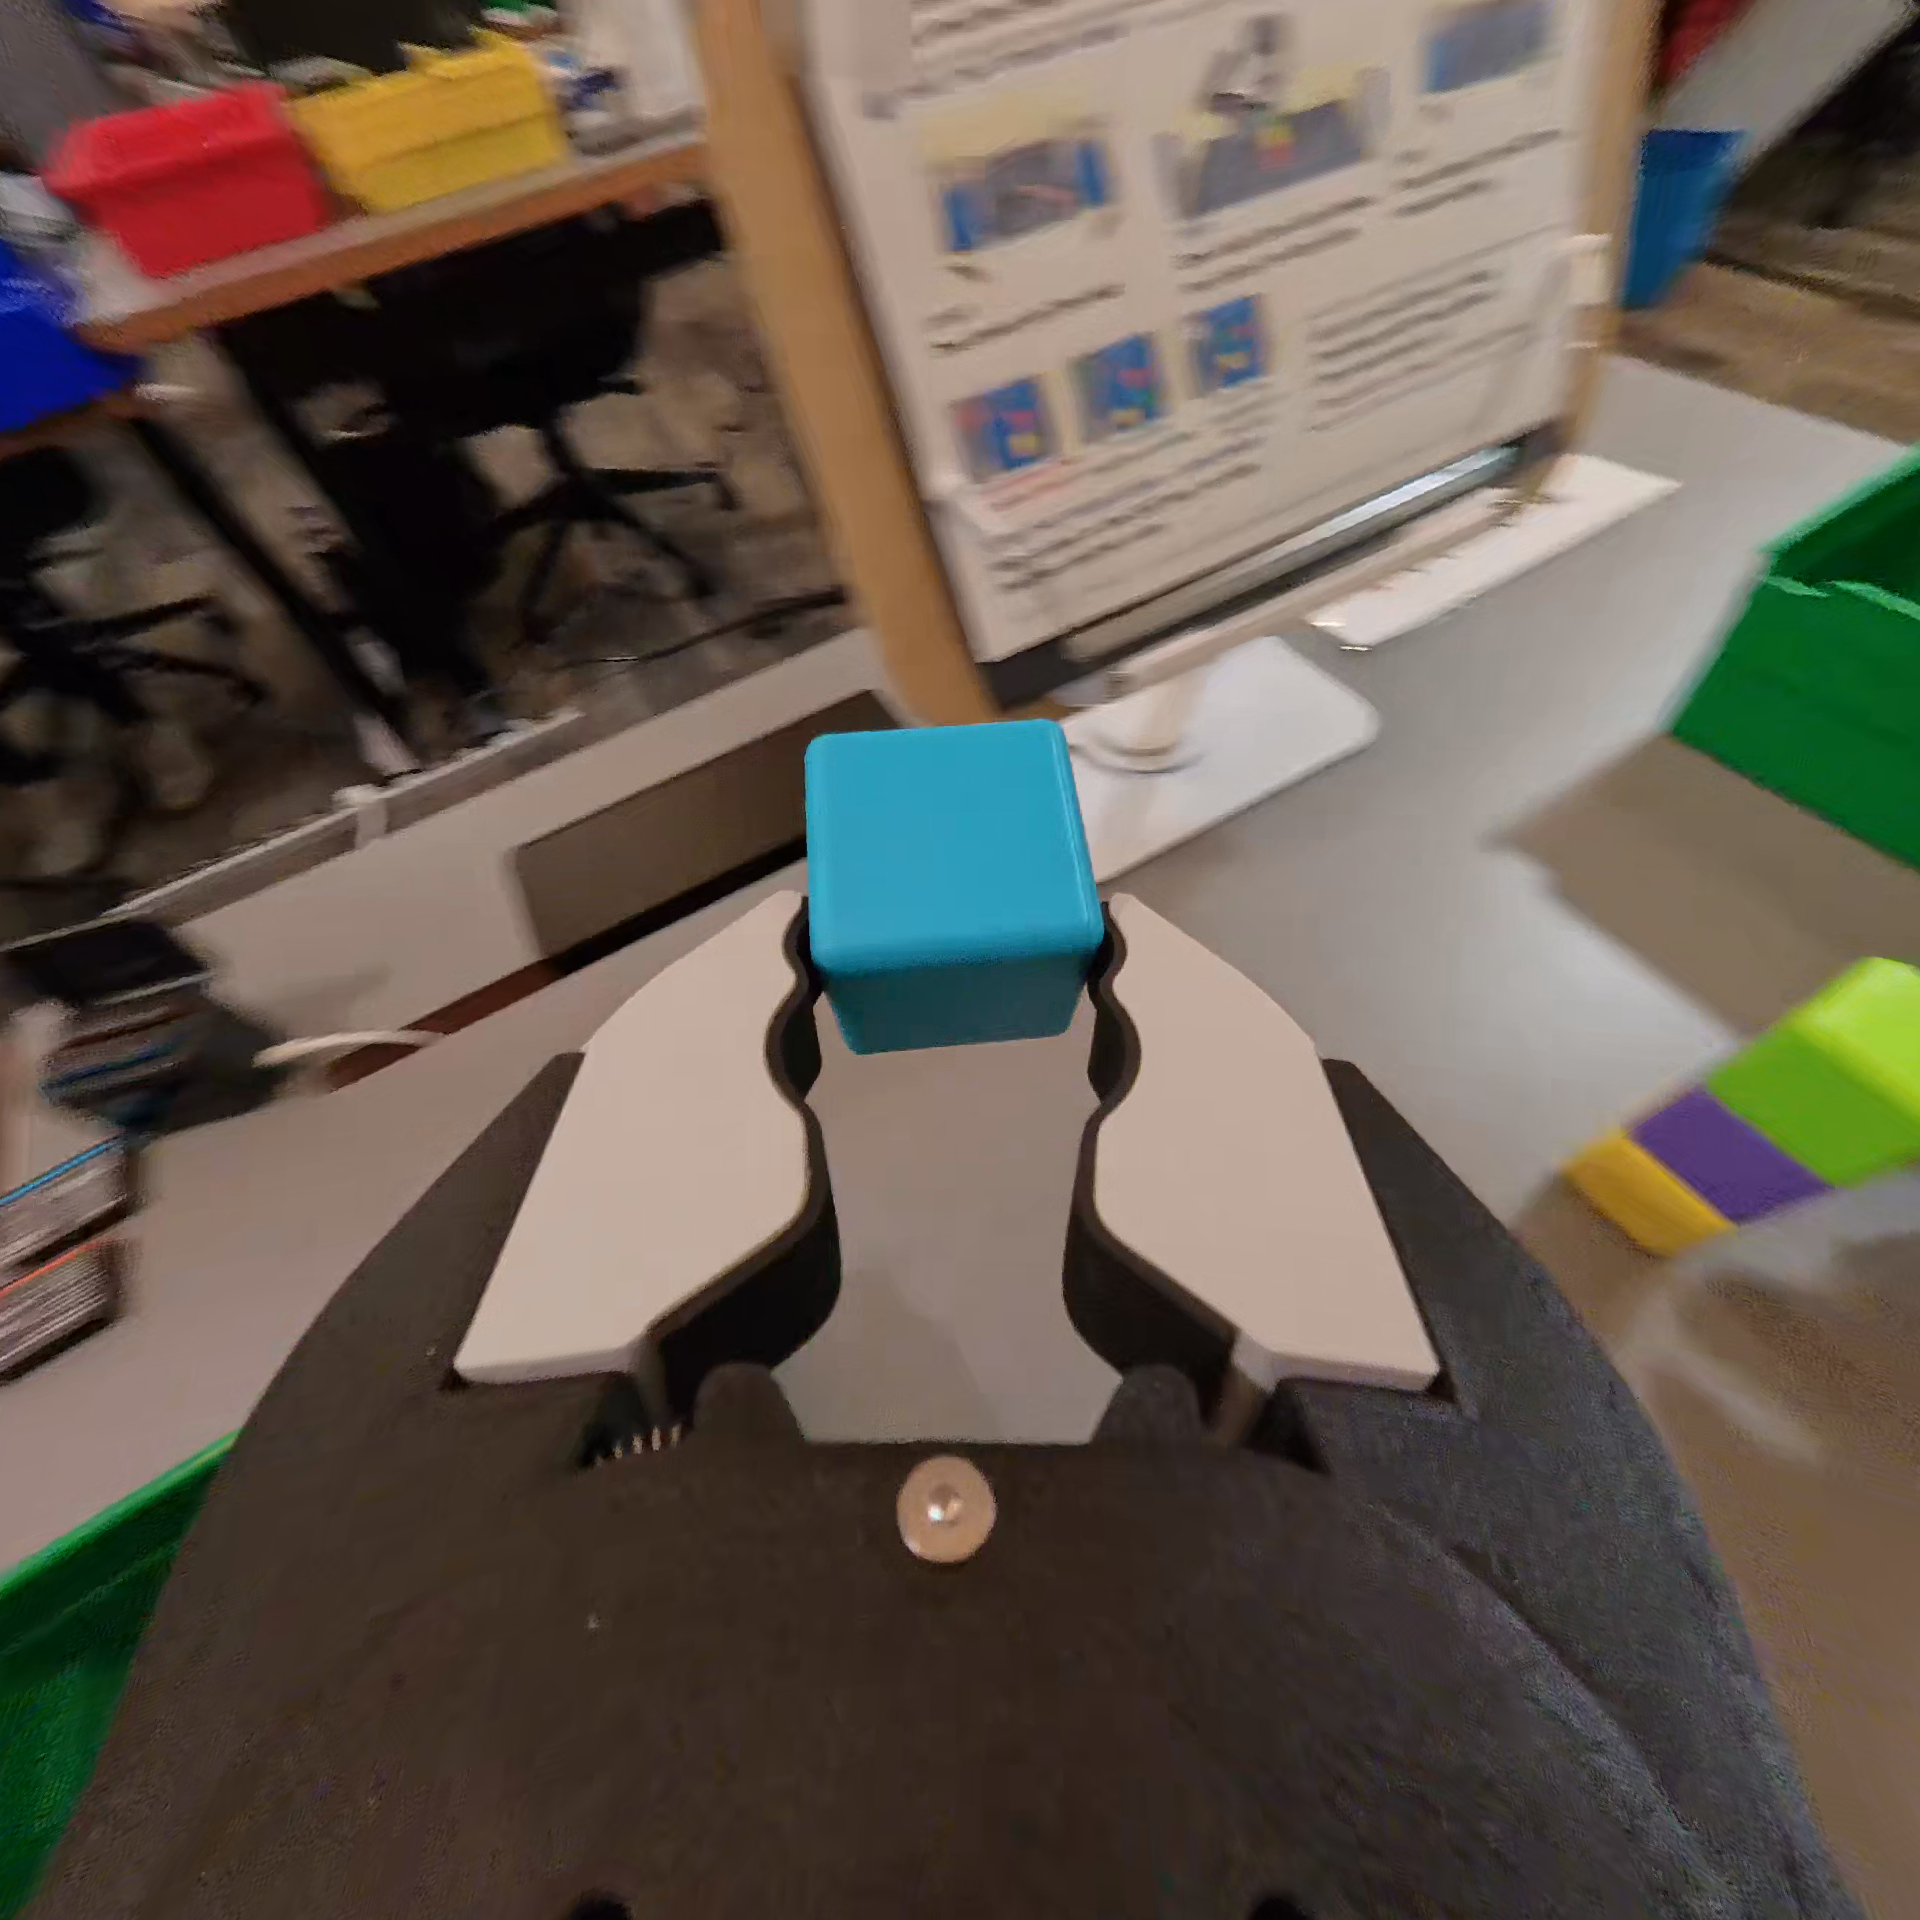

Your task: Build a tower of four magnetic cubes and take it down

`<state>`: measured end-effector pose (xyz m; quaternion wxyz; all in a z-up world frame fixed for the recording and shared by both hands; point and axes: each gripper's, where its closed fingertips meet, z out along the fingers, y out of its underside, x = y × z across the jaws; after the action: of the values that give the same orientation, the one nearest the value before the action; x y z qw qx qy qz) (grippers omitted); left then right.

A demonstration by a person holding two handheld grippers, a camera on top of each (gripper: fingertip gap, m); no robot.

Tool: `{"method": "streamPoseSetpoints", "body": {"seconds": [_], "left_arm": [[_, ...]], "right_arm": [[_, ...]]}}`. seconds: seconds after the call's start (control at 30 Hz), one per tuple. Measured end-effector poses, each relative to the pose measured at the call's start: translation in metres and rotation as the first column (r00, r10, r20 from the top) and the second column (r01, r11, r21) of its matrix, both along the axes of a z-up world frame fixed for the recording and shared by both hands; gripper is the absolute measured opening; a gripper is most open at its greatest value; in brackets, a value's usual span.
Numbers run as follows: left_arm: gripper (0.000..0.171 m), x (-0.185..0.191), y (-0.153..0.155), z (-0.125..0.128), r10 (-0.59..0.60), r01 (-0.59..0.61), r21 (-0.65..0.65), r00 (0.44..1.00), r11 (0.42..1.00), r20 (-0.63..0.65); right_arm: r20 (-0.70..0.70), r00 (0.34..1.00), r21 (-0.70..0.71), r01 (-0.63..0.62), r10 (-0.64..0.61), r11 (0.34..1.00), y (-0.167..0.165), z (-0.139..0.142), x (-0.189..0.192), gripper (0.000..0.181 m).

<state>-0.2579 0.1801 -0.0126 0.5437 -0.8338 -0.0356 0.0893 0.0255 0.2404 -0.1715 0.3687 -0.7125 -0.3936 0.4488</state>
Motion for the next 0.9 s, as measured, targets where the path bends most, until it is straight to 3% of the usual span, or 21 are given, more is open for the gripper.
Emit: {"method": "streamPoseSetpoints", "body": {"seconds": [0.23,0.47,0.63,0.9], "left_arm": [[0.049,0.091,0.044,-0.025,-0.372,0.374,0.010,0.918,0.927,0.138],[0.049,0.180,0.056,-0.034,-0.673,0.685,-0.008,0.719,0.729,0.173],[0.049,0.224,0.052,-0.053,-0.786,0.803,-0.093,0.595,0.588,0.167],[0.049,0.246,0.053,-0.077,-0.819,0.841,-0.134,0.542,0.525,0.191]], "right_arm": [[0.013,1.000,0.021,0.005,-0.006,1.000,-0.003,-0.001,0.009,0.018],[0.020,0.999,0.010,0.024,-0.024,1.000,-0.006,-0.004,0.023,0.018],[0.015,0.999,0.002,0.036,-0.036,0.999,-0.005,-0.004,0.030,0.018],[0.001,1.000,-0.040,0.031,-0.031,0.999,-0.007,-0.003,0.030,0.018]]}}
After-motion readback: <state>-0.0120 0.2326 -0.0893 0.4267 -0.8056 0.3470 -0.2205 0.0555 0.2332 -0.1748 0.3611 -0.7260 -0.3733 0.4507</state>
